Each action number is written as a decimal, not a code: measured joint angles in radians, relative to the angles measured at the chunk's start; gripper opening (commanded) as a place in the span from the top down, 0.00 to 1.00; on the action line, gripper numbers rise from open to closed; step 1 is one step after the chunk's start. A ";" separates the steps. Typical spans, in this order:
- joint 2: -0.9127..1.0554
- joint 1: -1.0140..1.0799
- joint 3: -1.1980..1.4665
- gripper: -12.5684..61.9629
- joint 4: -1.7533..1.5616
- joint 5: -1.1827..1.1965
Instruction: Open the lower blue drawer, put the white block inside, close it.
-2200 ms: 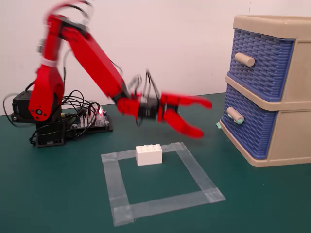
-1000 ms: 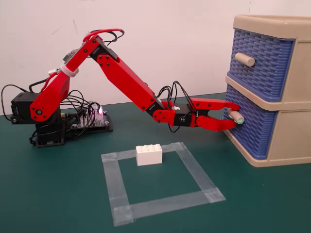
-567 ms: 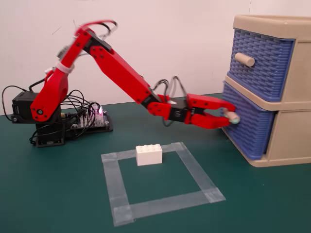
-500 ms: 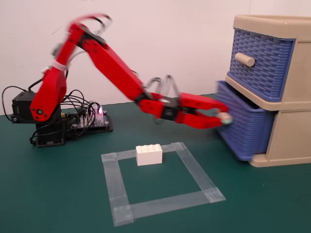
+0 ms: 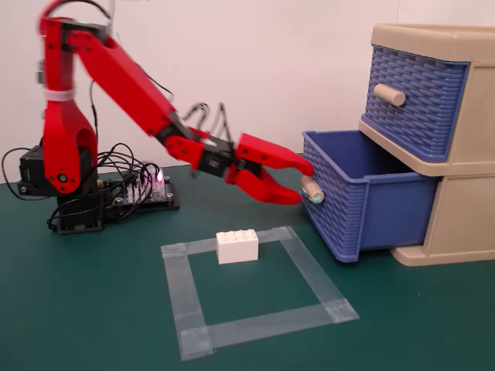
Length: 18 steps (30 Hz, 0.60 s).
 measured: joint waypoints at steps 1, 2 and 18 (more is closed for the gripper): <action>0.077 -0.002 0.000 0.38 0.080 -0.017; 0.201 -0.002 0.002 0.38 0.249 -0.063; 0.158 0.198 -0.578 0.38 1.582 -1.732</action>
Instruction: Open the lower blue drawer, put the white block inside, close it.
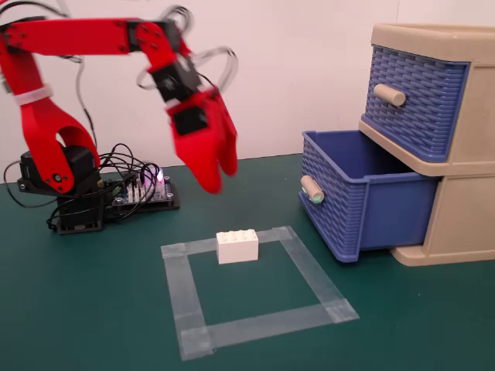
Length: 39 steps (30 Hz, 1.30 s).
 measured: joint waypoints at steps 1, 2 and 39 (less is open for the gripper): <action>-0.035 0.006 -0.014 0.38 -0.012 -0.057; -0.074 0.009 -0.032 0.38 -0.029 -0.094; -0.333 0.046 0.087 0.79 -0.181 0.086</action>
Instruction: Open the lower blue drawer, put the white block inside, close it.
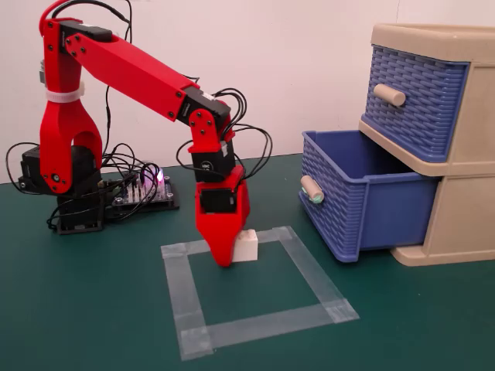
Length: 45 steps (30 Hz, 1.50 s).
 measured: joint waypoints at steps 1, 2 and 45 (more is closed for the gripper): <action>0.009 0.000 0.015 0.83 -0.005 0.011; 0.018 0.000 0.028 0.89 0.000 0.020; -0.244 -0.293 -0.991 0.77 0.117 1.200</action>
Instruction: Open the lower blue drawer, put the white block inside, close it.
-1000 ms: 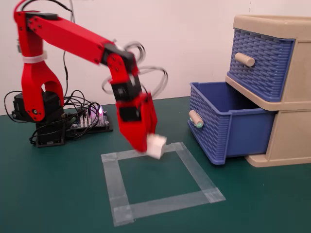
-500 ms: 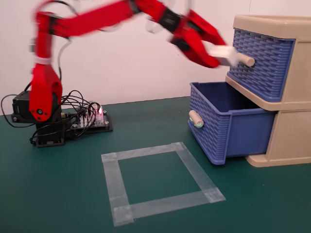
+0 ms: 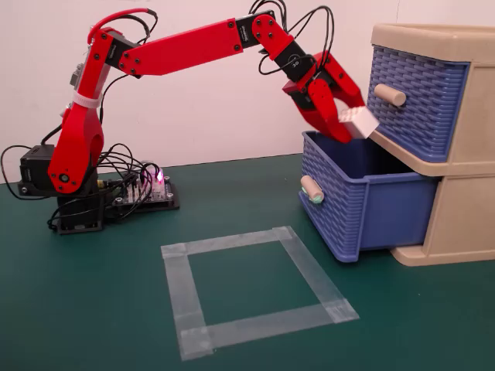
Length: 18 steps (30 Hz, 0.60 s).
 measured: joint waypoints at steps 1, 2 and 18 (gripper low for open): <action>-0.002 -0.006 0.000 0.64 0.008 0.002; -0.002 -0.011 0.000 0.52 0.008 0.002; 0.348 0.017 0.051 0.38 0.477 0.014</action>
